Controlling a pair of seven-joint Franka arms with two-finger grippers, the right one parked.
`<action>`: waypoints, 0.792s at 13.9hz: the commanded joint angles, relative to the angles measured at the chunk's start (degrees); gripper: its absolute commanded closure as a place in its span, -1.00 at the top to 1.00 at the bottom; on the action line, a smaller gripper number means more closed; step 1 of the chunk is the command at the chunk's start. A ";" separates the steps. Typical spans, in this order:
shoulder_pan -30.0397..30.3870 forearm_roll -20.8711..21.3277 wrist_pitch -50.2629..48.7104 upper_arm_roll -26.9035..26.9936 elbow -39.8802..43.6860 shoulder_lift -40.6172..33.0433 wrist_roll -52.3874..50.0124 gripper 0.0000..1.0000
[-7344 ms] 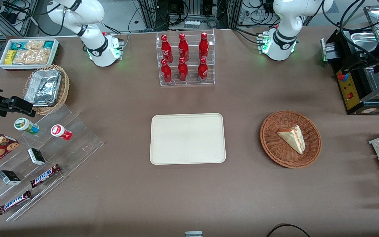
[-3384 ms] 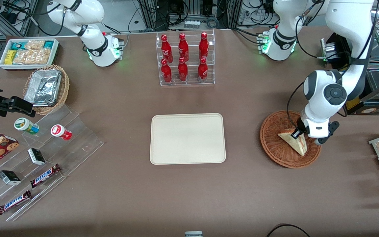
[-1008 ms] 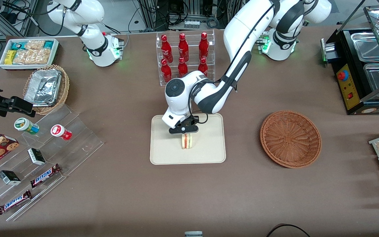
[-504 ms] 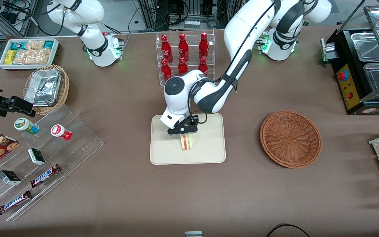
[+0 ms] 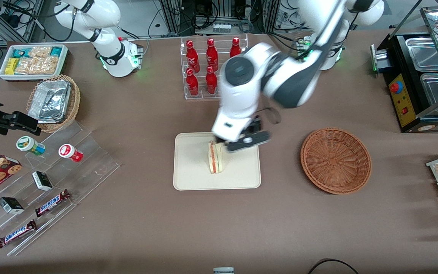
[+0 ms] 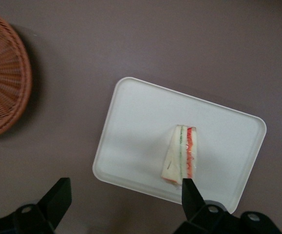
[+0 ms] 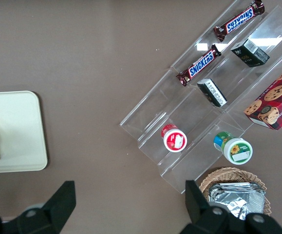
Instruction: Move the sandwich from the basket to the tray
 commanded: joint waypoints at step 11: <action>30.24 -4.45 -16.44 -0.30 -16.18 -26.78 40.73 1.00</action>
